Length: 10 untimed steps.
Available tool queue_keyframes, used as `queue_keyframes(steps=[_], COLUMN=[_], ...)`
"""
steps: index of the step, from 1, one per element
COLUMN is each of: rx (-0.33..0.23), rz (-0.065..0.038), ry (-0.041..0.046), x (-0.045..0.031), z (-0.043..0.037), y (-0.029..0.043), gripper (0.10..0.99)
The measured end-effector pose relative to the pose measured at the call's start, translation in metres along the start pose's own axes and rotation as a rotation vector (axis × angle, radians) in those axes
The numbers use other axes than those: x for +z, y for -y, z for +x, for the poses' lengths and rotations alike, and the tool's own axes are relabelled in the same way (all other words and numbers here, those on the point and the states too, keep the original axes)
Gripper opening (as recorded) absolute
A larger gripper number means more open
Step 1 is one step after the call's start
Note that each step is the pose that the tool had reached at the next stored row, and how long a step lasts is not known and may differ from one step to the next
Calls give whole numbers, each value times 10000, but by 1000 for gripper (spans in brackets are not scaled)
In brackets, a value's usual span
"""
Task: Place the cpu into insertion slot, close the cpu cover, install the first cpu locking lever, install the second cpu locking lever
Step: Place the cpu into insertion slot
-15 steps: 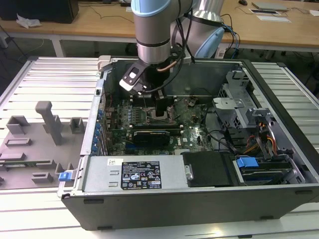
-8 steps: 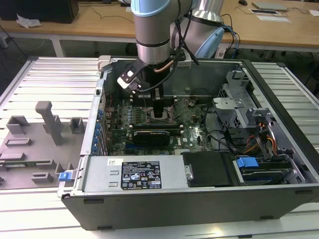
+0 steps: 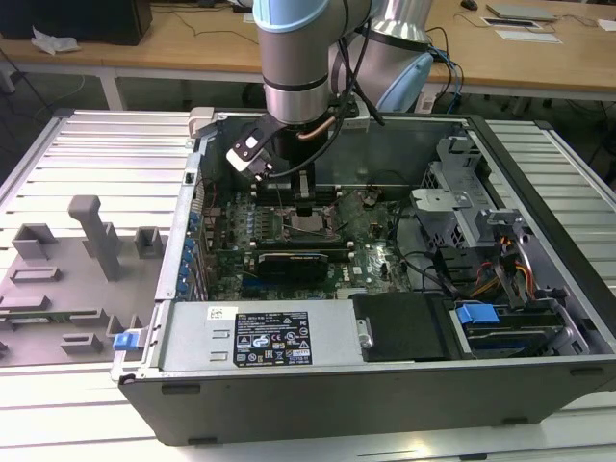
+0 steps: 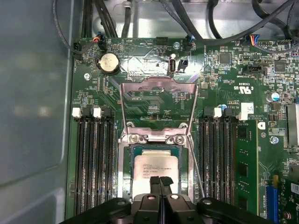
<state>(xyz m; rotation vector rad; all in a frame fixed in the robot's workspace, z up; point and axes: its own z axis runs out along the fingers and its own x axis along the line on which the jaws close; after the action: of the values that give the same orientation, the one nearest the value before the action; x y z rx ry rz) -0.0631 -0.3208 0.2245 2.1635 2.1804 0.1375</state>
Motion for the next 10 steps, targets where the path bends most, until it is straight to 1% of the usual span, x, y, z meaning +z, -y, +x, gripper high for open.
queue_keyframes(steps=[1,2,3,5,10], rx=[0,3,5,9,9], rz=[0,80,207,548,550], ry=[0,0,-2,-4,-3], x=[0,1,2,4,5], z=[0,1,0,0,-1], y=[0,-4,-11,-30,-39], gripper=[106,106,106,106,106])
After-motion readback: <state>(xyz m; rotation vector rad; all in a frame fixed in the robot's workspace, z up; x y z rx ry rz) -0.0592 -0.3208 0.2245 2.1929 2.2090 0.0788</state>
